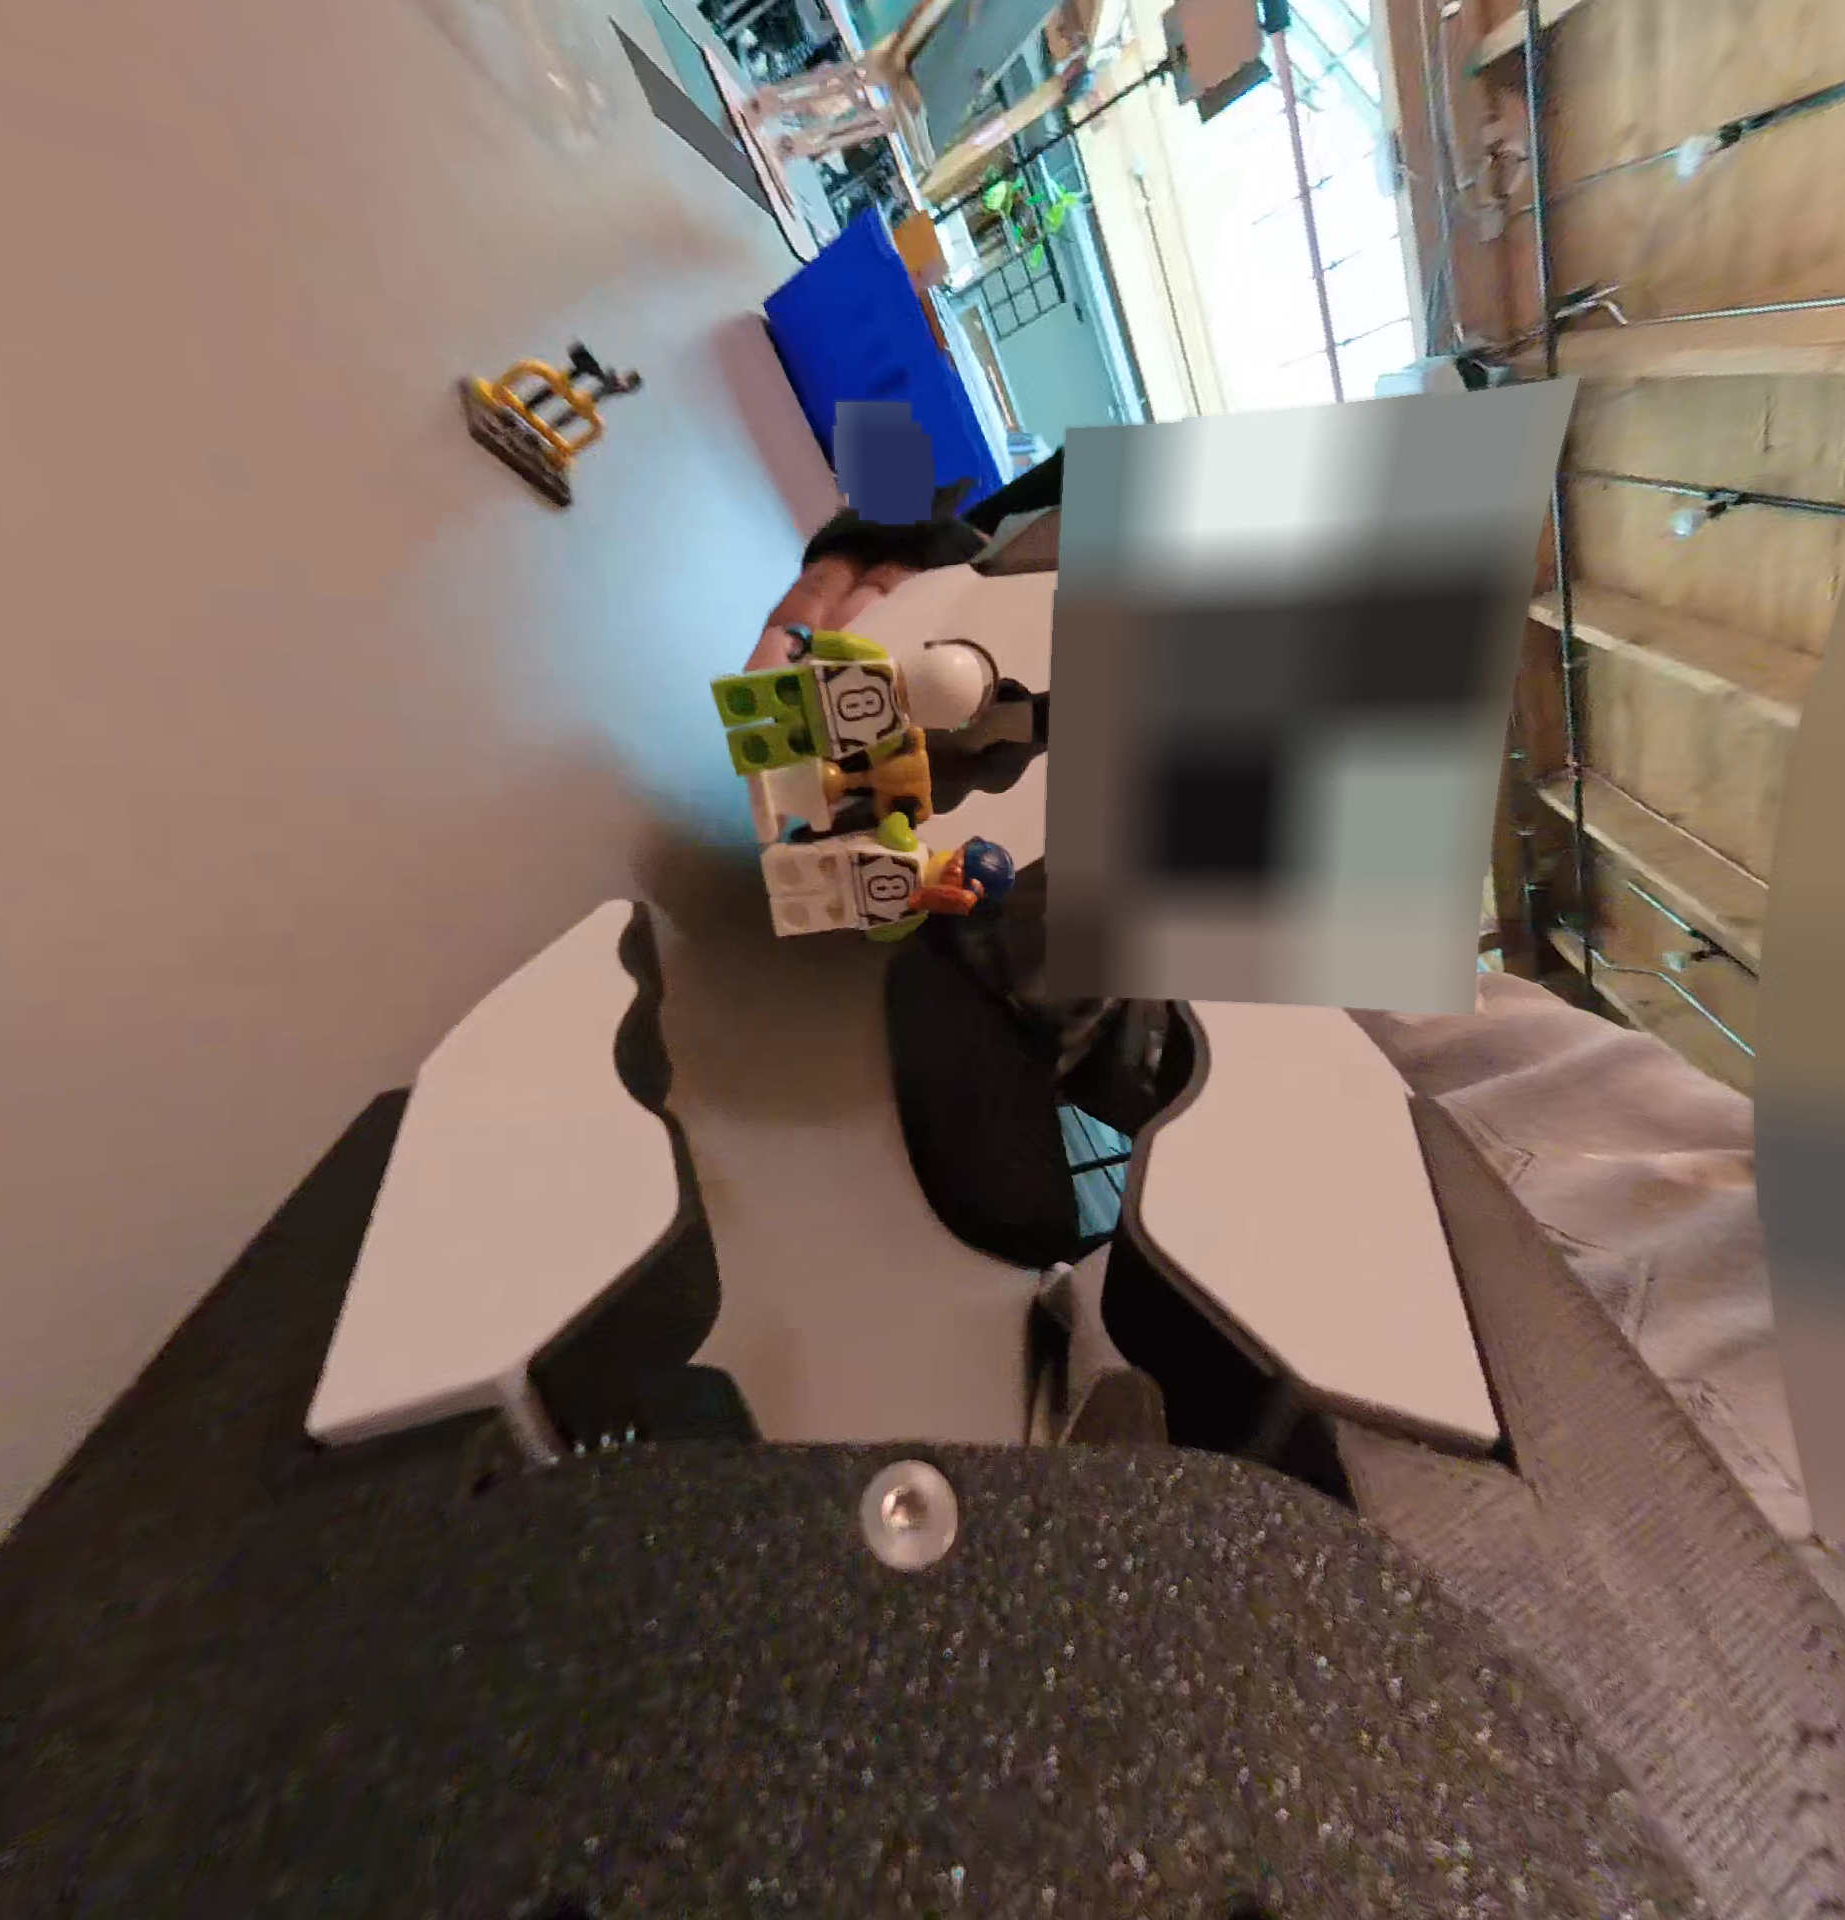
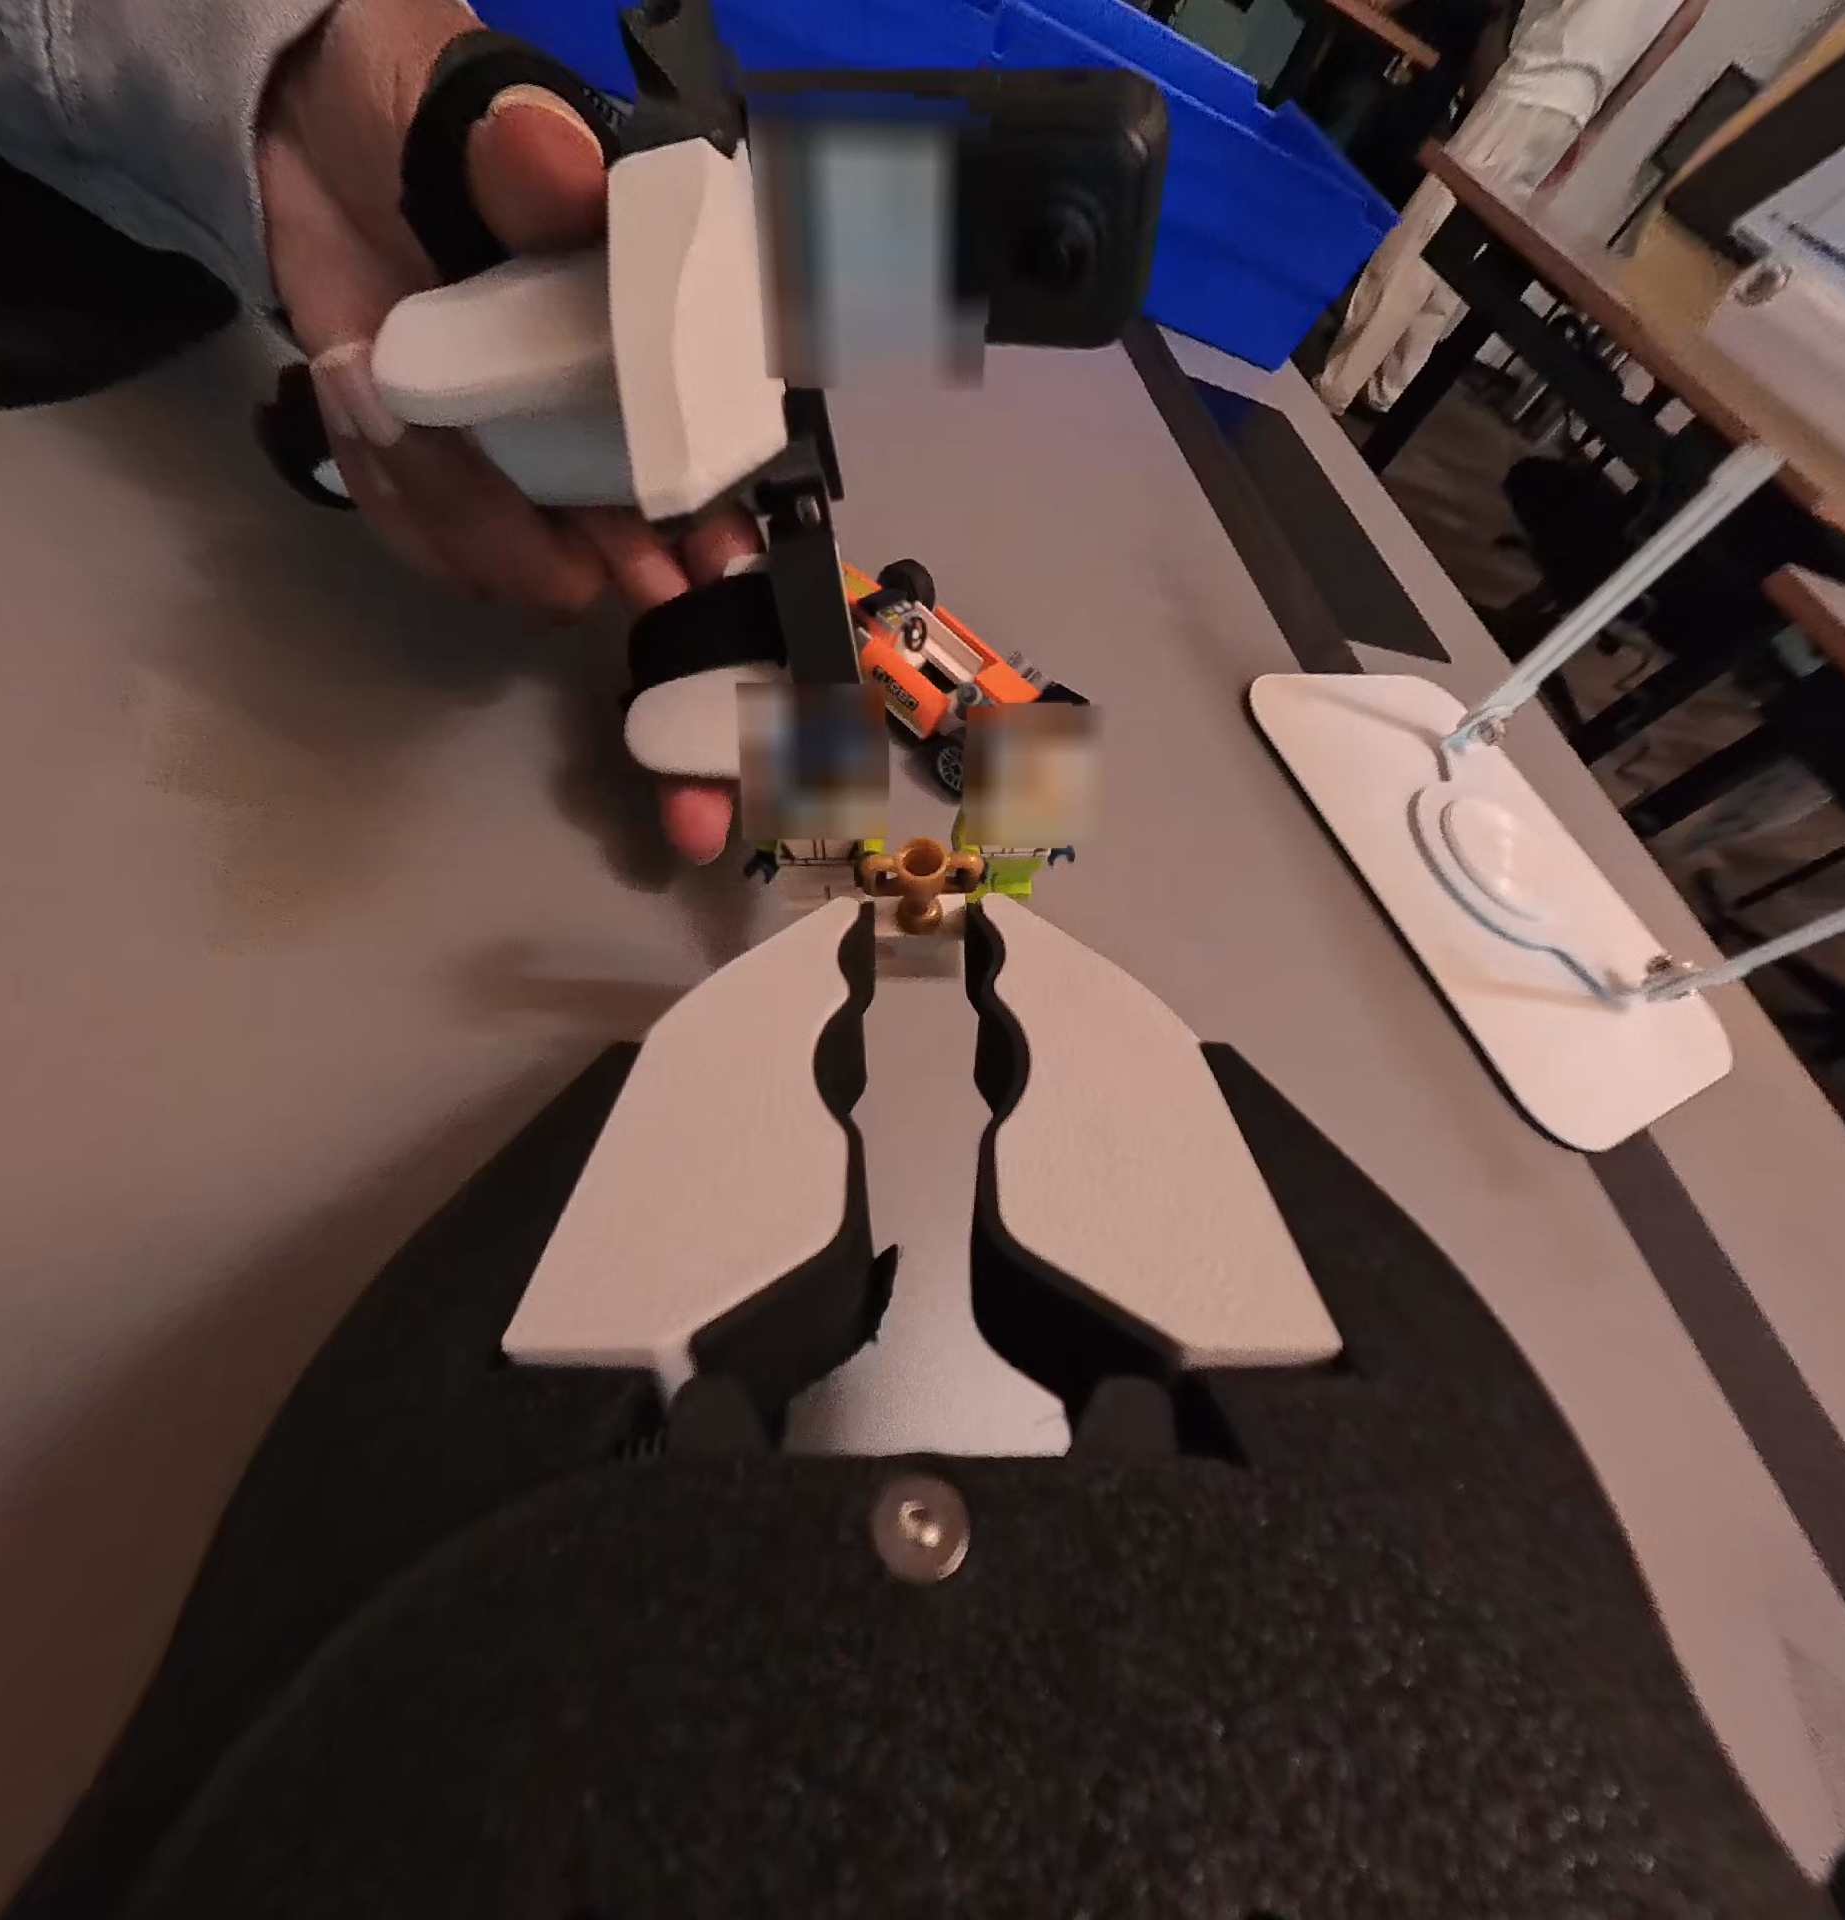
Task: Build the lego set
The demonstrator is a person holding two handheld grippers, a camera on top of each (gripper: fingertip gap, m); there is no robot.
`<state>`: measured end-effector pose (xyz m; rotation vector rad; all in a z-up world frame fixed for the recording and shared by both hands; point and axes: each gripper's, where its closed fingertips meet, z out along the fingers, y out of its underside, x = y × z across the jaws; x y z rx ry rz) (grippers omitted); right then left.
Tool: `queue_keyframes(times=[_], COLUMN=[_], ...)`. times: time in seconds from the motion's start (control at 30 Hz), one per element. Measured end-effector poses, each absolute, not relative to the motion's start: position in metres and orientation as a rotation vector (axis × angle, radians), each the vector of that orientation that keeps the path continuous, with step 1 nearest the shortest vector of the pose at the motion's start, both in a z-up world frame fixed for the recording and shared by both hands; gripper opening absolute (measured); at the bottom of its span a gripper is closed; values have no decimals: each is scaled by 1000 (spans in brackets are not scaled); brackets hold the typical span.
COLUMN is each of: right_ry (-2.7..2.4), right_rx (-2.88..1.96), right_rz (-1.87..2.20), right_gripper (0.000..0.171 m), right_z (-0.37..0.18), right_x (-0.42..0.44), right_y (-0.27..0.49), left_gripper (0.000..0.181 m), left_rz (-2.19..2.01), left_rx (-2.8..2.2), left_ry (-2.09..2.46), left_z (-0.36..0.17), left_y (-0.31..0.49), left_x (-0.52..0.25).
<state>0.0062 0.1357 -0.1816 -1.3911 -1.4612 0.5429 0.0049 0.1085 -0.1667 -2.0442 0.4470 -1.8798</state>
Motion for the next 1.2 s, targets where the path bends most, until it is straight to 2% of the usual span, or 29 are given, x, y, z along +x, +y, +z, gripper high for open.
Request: queue_keyframes(times=[0.1,0.23,0.5,1.2], right_ry=[-1491,-1507,-1519,-1519], right_rx=[-1361,-1338,-1295,-1124], right_rz=[510,494,446,261], right_gripper=[16,16,16,16], right_z=[-182,-183,-181,-167], right_x=[3,0,0,-5], right_y=[130,126,124,114], left_gripper=[96,88,51,48], left_rz=[-1880,-1883,-1919,-1842], left_rx=[-2043,-2051,-2018,-1927], left_ry=[473,509,569,716], left_z=[-171,-176,-175,-167], left_y=[103,102,98,86], left_x=[12,17,18,12])
